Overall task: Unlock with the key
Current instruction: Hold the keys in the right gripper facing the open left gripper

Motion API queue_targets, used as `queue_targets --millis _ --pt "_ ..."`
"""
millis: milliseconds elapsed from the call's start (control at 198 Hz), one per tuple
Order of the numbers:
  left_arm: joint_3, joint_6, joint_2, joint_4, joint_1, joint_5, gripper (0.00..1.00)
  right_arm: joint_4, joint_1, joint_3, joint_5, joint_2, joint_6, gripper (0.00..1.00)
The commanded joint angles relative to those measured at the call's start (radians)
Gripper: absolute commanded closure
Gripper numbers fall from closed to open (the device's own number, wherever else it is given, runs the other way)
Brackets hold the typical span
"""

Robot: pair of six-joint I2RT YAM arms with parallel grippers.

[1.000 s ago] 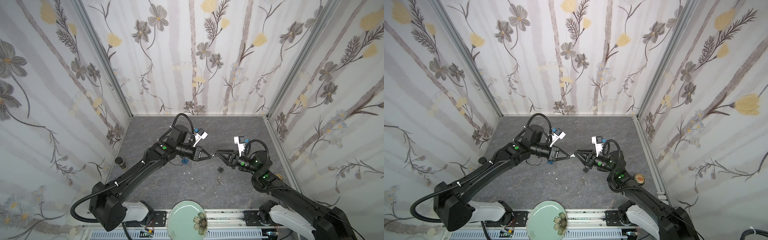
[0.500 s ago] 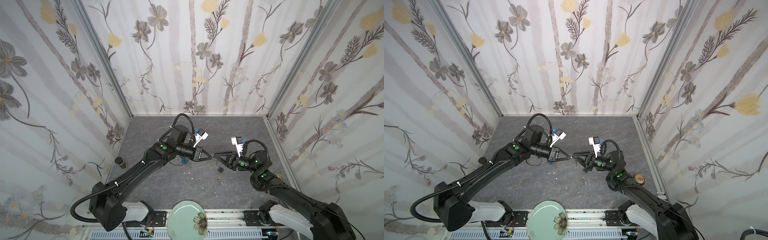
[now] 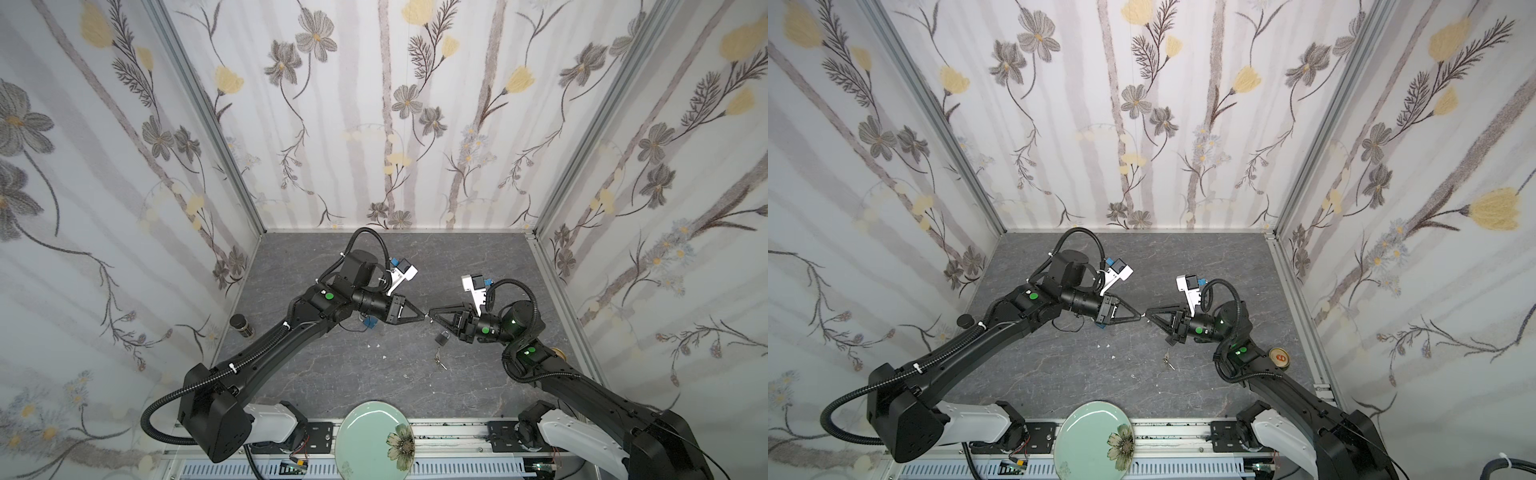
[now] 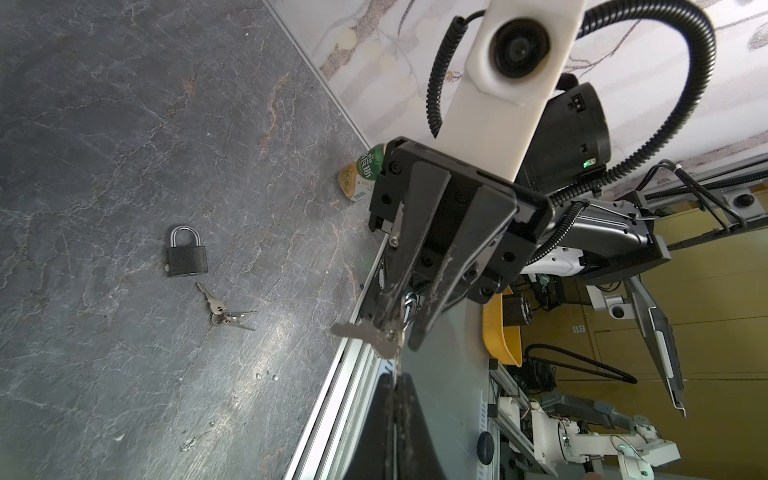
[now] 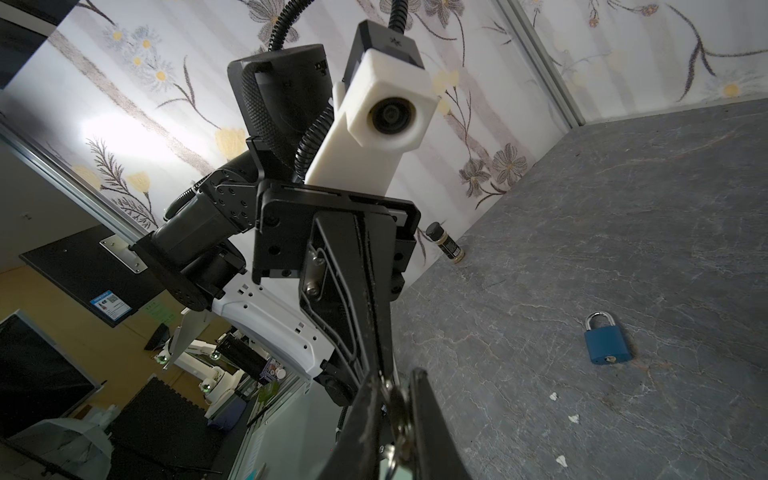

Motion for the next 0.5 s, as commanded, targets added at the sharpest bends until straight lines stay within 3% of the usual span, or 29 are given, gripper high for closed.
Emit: queue_targets --millis 0,151,277,383,499 --pt "0.004 0.017 -0.004 0.005 0.0 -0.025 1.0 0.009 0.002 0.008 -0.052 -0.008 -0.019 0.91" --pt "0.006 0.019 -0.004 -0.001 0.002 -0.051 1.0 0.014 0.003 0.004 -0.06 -0.013 -0.024 1.0" --pt "0.001 -0.003 -0.01 0.019 0.009 -0.098 1.0 0.015 0.002 0.004 -0.035 -0.009 -0.025 1.0" --pt "-0.028 -0.052 -0.036 0.075 0.028 -0.169 0.69 0.014 0.0 0.006 0.029 -0.008 -0.023 1.0" --pt "-0.089 -0.127 -0.072 0.176 0.059 -0.234 0.61 0.048 0.001 0.001 0.11 0.004 0.005 1.0"
